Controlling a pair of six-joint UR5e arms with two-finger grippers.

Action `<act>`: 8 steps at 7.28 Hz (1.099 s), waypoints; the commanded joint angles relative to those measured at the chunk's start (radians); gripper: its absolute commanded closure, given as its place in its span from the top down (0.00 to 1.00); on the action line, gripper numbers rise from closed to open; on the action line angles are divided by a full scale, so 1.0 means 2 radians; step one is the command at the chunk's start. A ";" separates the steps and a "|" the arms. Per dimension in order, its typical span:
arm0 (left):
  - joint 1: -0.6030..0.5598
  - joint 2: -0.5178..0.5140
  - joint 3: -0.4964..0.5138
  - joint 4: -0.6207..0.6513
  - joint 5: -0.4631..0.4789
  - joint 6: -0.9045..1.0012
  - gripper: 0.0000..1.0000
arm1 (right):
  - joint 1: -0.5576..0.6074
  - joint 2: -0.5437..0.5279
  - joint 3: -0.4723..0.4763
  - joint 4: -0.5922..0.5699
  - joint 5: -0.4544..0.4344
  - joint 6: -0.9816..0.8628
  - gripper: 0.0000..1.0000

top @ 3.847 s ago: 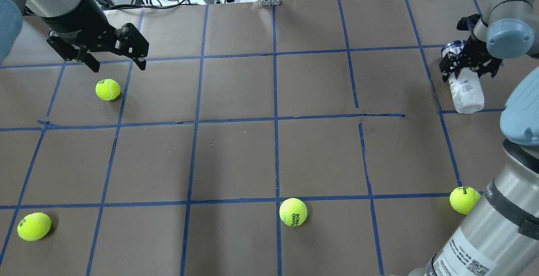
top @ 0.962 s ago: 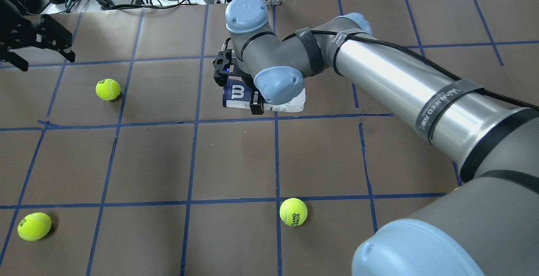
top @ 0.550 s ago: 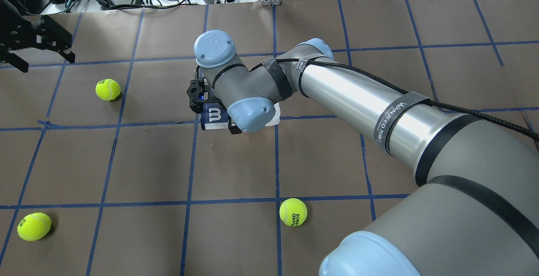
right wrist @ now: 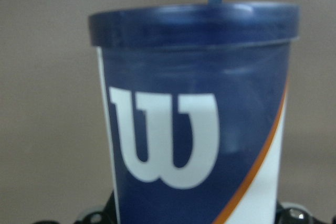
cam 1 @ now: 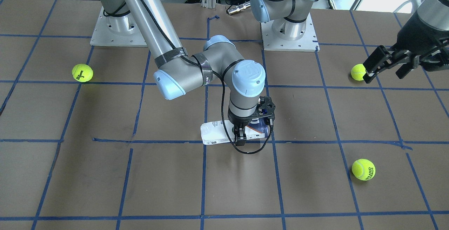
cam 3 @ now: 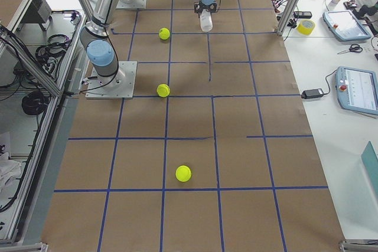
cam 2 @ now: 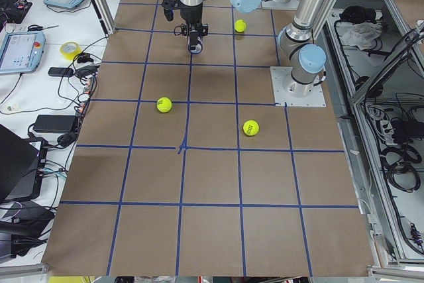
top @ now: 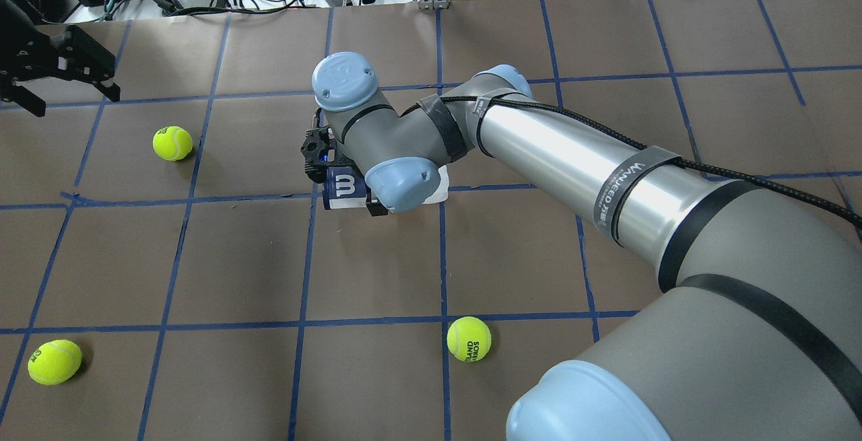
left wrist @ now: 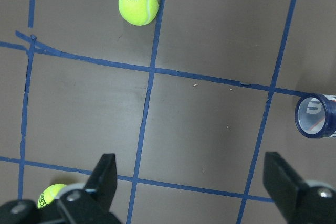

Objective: Lift up tennis ball bucket
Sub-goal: 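Lay the can on its side on the table and open the right gripper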

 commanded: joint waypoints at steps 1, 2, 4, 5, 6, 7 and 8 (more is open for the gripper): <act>0.000 0.000 0.000 0.000 0.000 0.000 1.00 | -0.001 0.007 0.001 -0.003 -0.003 0.001 0.78; 0.000 0.000 -0.001 0.000 0.000 0.000 1.00 | -0.001 0.009 0.001 -0.008 -0.001 0.001 0.81; -0.001 0.000 -0.002 0.000 0.000 0.000 1.00 | -0.002 0.009 0.001 -0.007 0.001 0.002 1.00; -0.001 0.000 -0.002 0.000 0.000 0.000 1.00 | -0.007 0.009 0.000 -0.006 0.002 0.006 1.00; -0.001 0.000 -0.003 0.000 0.000 0.000 1.00 | -0.015 0.004 -0.002 -0.003 0.005 0.010 1.00; -0.001 0.001 -0.004 0.000 0.000 0.000 1.00 | -0.028 -0.004 -0.004 0.001 0.021 0.011 1.00; -0.001 0.001 -0.005 0.000 0.000 0.000 1.00 | -0.045 -0.023 -0.006 0.003 0.041 0.013 1.00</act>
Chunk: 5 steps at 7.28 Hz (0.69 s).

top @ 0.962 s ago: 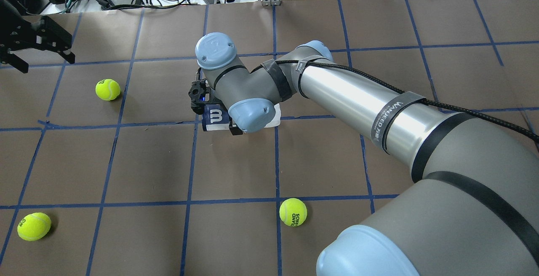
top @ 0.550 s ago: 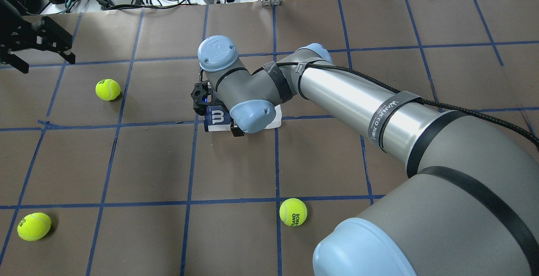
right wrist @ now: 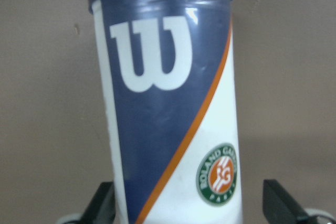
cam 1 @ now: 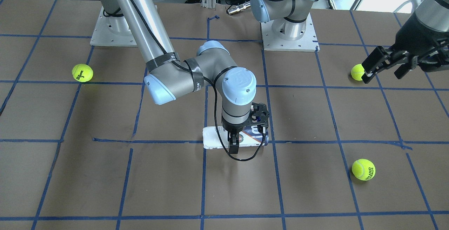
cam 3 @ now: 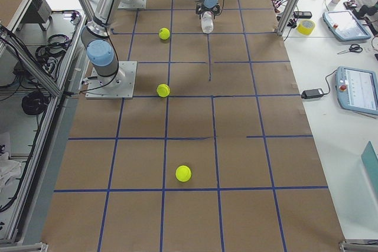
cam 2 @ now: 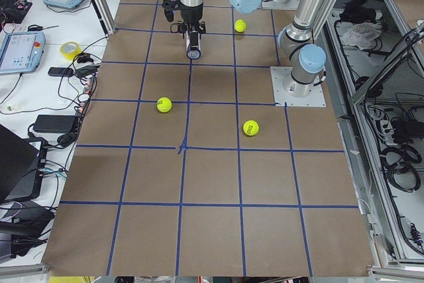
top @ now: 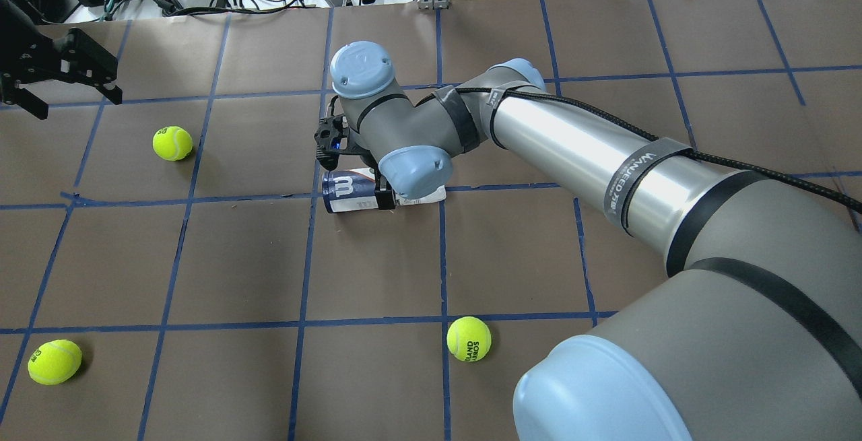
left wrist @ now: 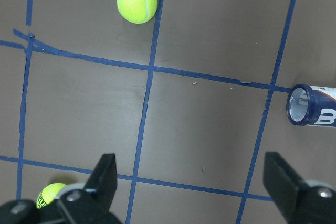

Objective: Lift up tennis ball bucket
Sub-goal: 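Lay the can on its side on the table and open the right gripper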

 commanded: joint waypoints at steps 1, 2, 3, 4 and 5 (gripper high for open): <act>0.001 0.000 0.000 0.000 0.001 0.000 1.00 | -0.041 -0.047 -0.003 0.033 0.044 0.003 1.00; 0.000 0.002 -0.001 0.000 0.000 0.000 1.00 | -0.066 -0.078 -0.007 0.082 0.058 0.002 1.00; -0.002 0.002 -0.001 0.000 -0.001 0.000 1.00 | -0.097 -0.105 -0.010 0.122 0.083 0.000 1.00; -0.002 0.002 -0.002 0.000 -0.001 0.000 1.00 | -0.128 -0.128 -0.016 0.162 0.089 -0.001 1.00; -0.002 0.002 -0.002 0.000 -0.005 0.000 1.00 | -0.157 -0.148 -0.025 0.197 0.089 0.000 1.00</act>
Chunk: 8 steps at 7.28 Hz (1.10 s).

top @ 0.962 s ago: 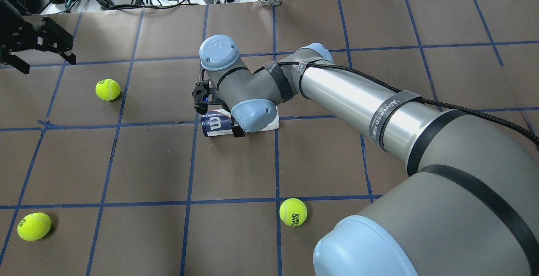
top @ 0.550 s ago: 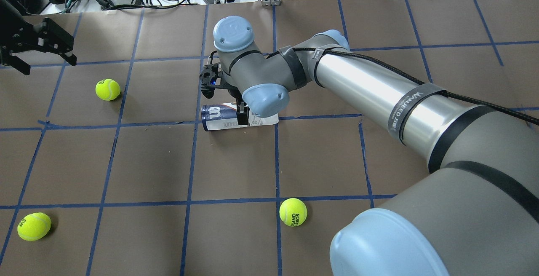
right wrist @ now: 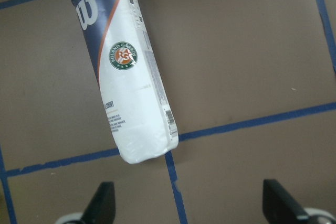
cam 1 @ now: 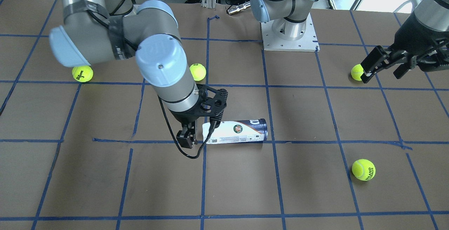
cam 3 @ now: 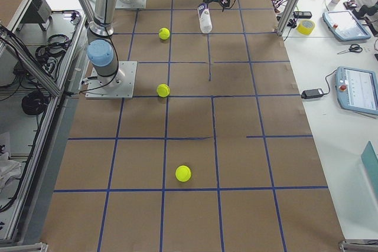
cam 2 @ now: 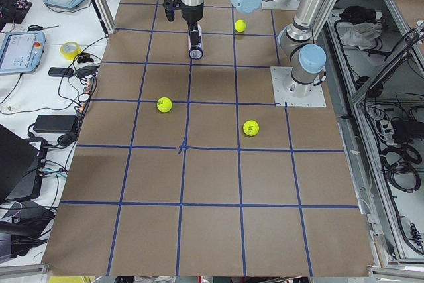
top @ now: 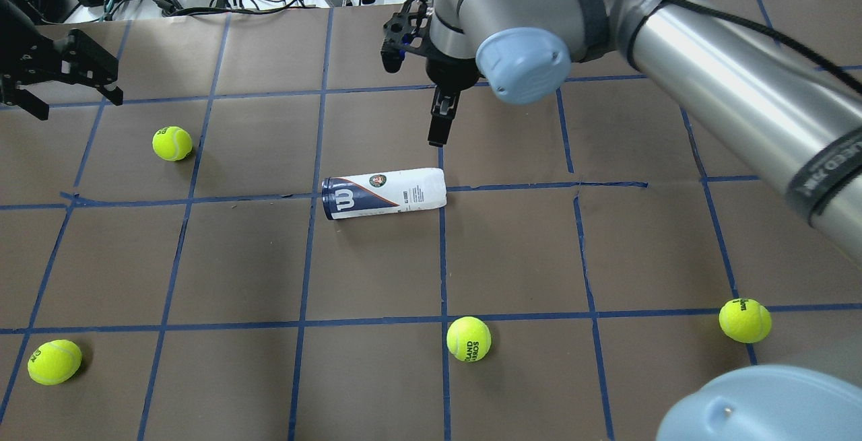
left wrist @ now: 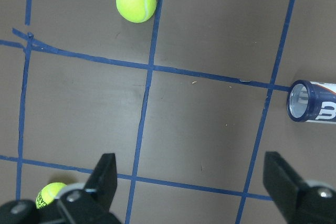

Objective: Lift up tennis ball bucket
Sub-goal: 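Lay the can on its side on the table and open the right gripper, then raise the right gripper away while the left gripper reaches toward the can's open end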

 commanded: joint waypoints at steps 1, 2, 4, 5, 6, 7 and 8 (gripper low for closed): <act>0.003 0.000 -0.001 -0.002 -0.036 0.000 1.00 | -0.062 -0.054 -0.010 0.075 0.005 0.013 1.00; 0.003 0.000 -0.001 -0.007 -0.040 0.000 1.00 | -0.079 -0.078 -0.003 0.121 -0.002 0.016 1.00; -0.007 -0.010 -0.015 -0.008 -0.046 -0.002 1.00 | -0.105 -0.103 -0.002 0.136 -0.004 0.051 1.00; -0.013 -0.009 -0.041 0.000 -0.059 -0.004 1.00 | -0.110 -0.115 0.000 0.156 -0.027 0.058 1.00; -0.016 -0.011 -0.056 0.009 -0.100 -0.004 1.00 | -0.121 -0.123 0.000 0.158 -0.032 0.078 1.00; -0.017 -0.017 -0.060 0.015 -0.122 -0.003 1.00 | -0.127 -0.130 0.000 0.158 -0.032 0.117 1.00; -0.016 -0.024 -0.069 0.018 -0.166 -0.002 1.00 | -0.128 -0.137 0.000 0.158 -0.033 0.169 1.00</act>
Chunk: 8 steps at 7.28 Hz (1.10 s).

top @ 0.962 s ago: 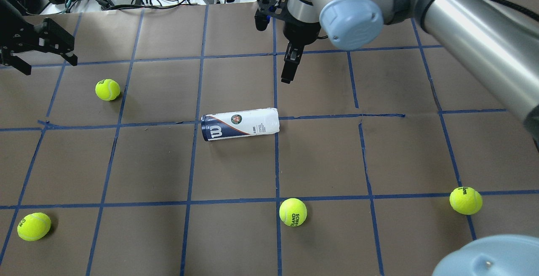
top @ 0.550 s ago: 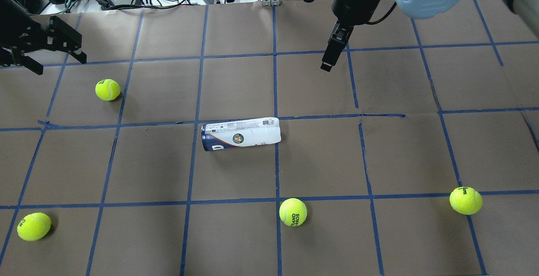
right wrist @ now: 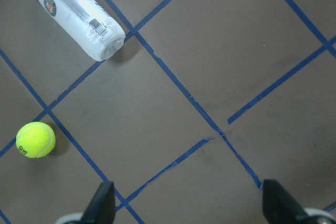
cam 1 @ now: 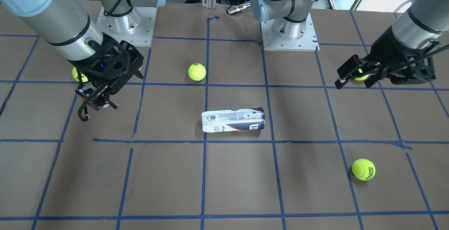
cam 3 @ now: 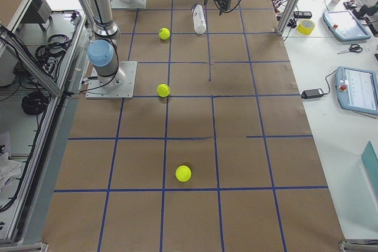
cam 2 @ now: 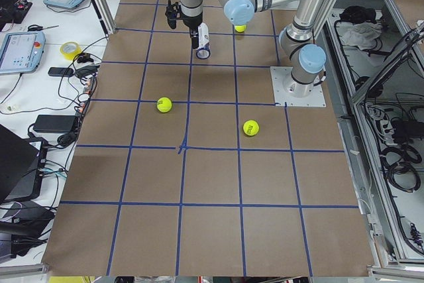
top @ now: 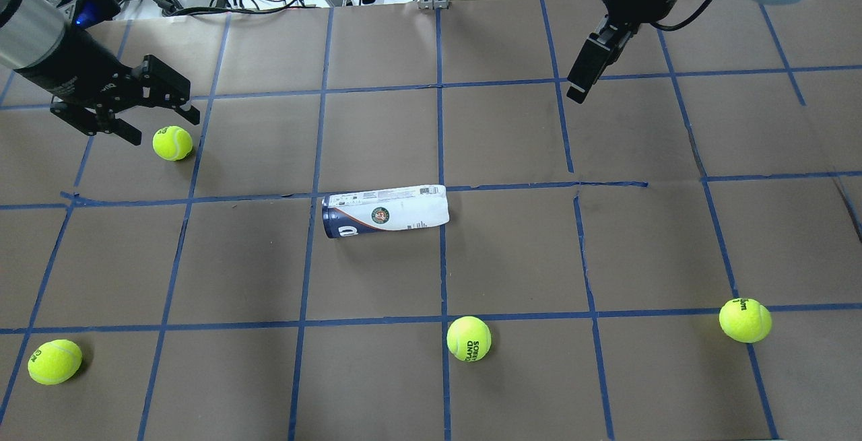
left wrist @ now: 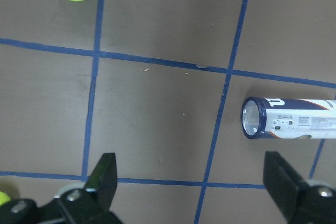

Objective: Lift up tennis ball bucket
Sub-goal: 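Raise the right gripper away while the left gripper reaches toward the can's open end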

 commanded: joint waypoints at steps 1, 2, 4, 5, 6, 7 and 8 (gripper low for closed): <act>0.000 -0.013 -0.025 0.017 -0.099 0.001 1.00 | -0.003 -0.023 0.000 0.001 -0.016 0.101 1.00; 0.000 -0.024 -0.044 0.043 -0.130 0.000 1.00 | -0.003 -0.041 0.000 0.002 -0.036 0.212 1.00; -0.001 -0.047 -0.098 0.104 -0.174 0.001 1.00 | -0.002 -0.055 0.000 0.007 -0.066 0.348 1.00; -0.008 -0.053 -0.118 0.113 -0.198 0.002 1.00 | -0.002 -0.061 0.003 0.007 -0.066 0.405 1.00; -0.019 -0.060 -0.130 0.127 -0.208 0.002 1.00 | -0.002 -0.066 0.010 0.010 -0.064 0.421 1.00; -0.028 -0.068 -0.141 0.134 -0.210 0.002 1.00 | -0.002 -0.074 0.021 0.013 -0.056 0.422 1.00; -0.040 -0.075 -0.156 0.155 -0.210 0.002 1.00 | -0.002 -0.081 0.031 0.010 -0.057 0.420 1.00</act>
